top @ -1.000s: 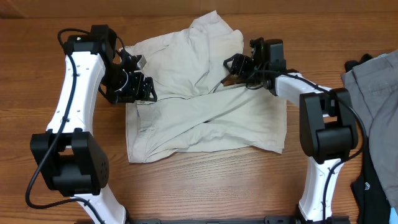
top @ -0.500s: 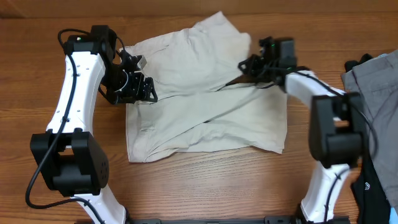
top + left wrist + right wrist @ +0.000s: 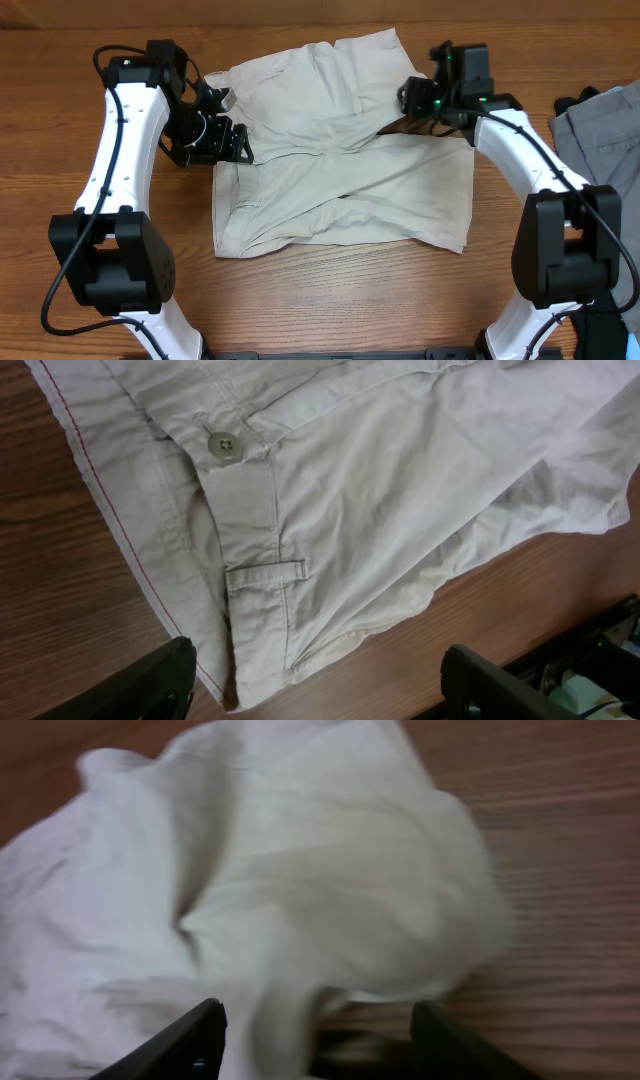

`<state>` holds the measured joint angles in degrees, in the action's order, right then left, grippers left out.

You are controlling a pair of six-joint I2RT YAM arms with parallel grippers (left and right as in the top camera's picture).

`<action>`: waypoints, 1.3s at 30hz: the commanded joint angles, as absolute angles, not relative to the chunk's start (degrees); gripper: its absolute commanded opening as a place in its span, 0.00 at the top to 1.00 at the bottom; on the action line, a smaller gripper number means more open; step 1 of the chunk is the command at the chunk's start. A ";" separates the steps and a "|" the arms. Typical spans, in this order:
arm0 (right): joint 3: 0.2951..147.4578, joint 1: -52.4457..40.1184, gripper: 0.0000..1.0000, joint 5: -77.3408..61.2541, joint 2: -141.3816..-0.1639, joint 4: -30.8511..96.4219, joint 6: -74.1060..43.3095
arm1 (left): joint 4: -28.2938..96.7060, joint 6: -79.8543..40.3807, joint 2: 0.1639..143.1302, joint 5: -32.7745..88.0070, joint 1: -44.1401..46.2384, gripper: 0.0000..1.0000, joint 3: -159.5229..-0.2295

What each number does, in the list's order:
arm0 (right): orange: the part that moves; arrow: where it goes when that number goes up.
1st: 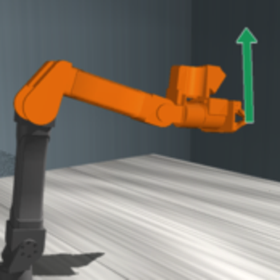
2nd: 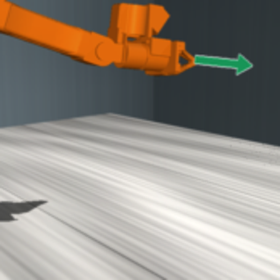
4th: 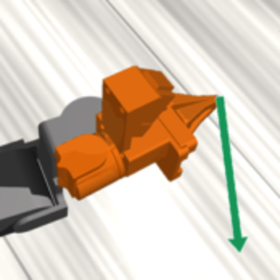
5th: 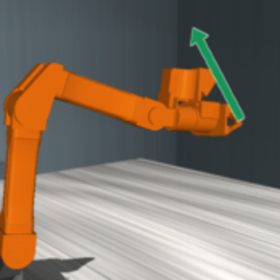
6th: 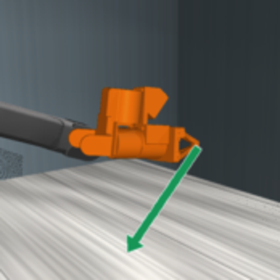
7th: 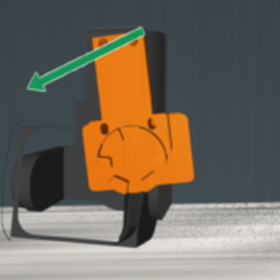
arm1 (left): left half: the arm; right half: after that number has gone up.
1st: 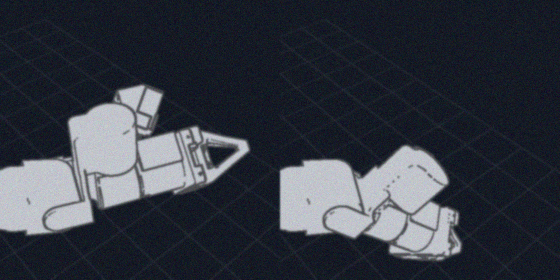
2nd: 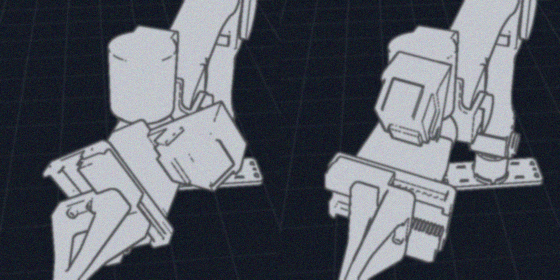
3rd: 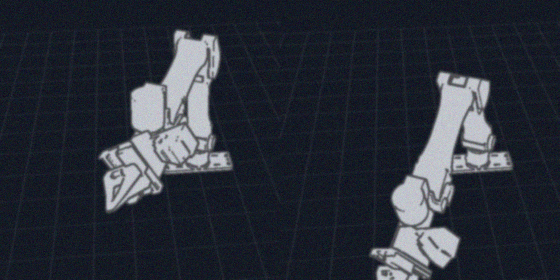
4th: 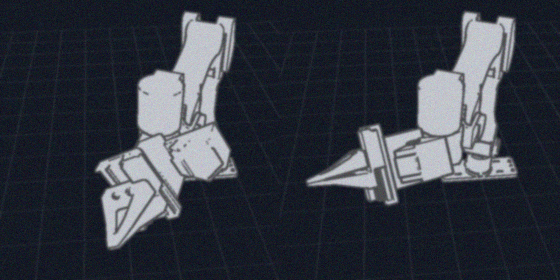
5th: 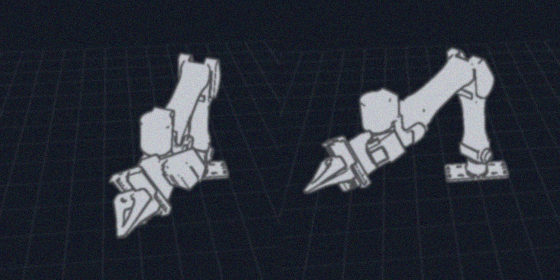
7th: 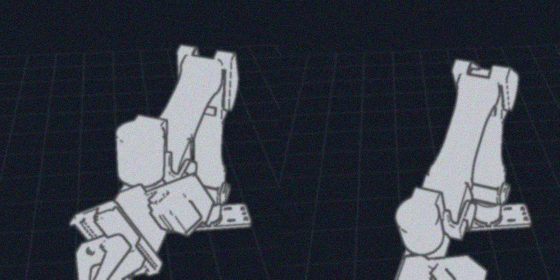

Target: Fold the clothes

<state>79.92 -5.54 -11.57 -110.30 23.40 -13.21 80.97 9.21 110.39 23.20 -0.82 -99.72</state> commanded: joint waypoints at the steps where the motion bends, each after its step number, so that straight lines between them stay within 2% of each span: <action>1: 79.88 -1.48 0.34 -9.43 -110.67 23.77 -14.68 | 80.97 10.07 110.50 24.08 -0.25 0.19 -99.37; 4: 79.88 1.87 0.39 -17.19 -112.09 24.12 -16.64 | 80.93 10.09 110.50 24.08 -0.25 0.19 -99.37; 6: 79.88 3.51 0.50 -24.03 -113.67 24.18 -18.83 | 80.90 10.09 110.50 24.08 -0.23 0.19 -99.37; 7: 79.88 4.27 0.50 -27.40 -115.02 24.14 -21.39 | 80.88 10.11 110.50 24.05 -0.23 0.19 -99.37; 8: 79.88 4.60 0.47 -29.21 -116.01 24.14 -23.35 | 80.82 10.11 110.50 24.05 -0.23 0.19 -99.37; 9: 79.88 4.75 0.35 -31.70 -117.21 23.97 -25.65 | 80.68 10.11 110.50 24.05 -0.23 0.18 -99.37; 12: 79.88 4.54 0.27 -43.00 -120.90 20.01 -29.85 | 80.38 10.11 110.50 24.08 0.08 0.18 -99.37; 14: 79.88 3.92 0.17 -48.14 -122.39 15.64 -33.85 | 80.25 10.09 110.50 24.05 0.34 0.18 -99.37; 20: 79.88 1.48 0.05 -49.10 -122.72 7.46 -48.56 | 80.27 10.09 110.50 24.05 0.45 0.18 -99.37; 23: 79.88 0.86 0.04 -45.65 -122.72 7.44 -52.62 | 80.27 10.09 110.50 24.08 0.47 0.18 -99.37; 30: 79.85 0.69 0.06 -36.58 -123.09 9.65 -51.40 | 80.27 10.11 110.50 24.08 0.47 0.18 -99.37; 33: 79.85 0.69 0.16 -35.35 -123.61 8.56 -49.47 | 80.25 10.11 110.50 24.08 0.47 0.18 -99.37; 34: 79.83 0.69 0.23 -33.93 -123.76 8.58 -49.32 | 80.27 10.11 110.50 24.08 0.47 0.18 -99.37; 36: 79.83 0.71 0.46 -31.11 -123.79 7.68 -47.62 | 80.34 10.09 110.50 24.08 0.47 0.18 -99.37; 39: 79.88 1.23 0.58 -31.46 -123.79 3.97 -39.44 | 80.86 10.11 110.50 24.08 0.47 0.18 -99.37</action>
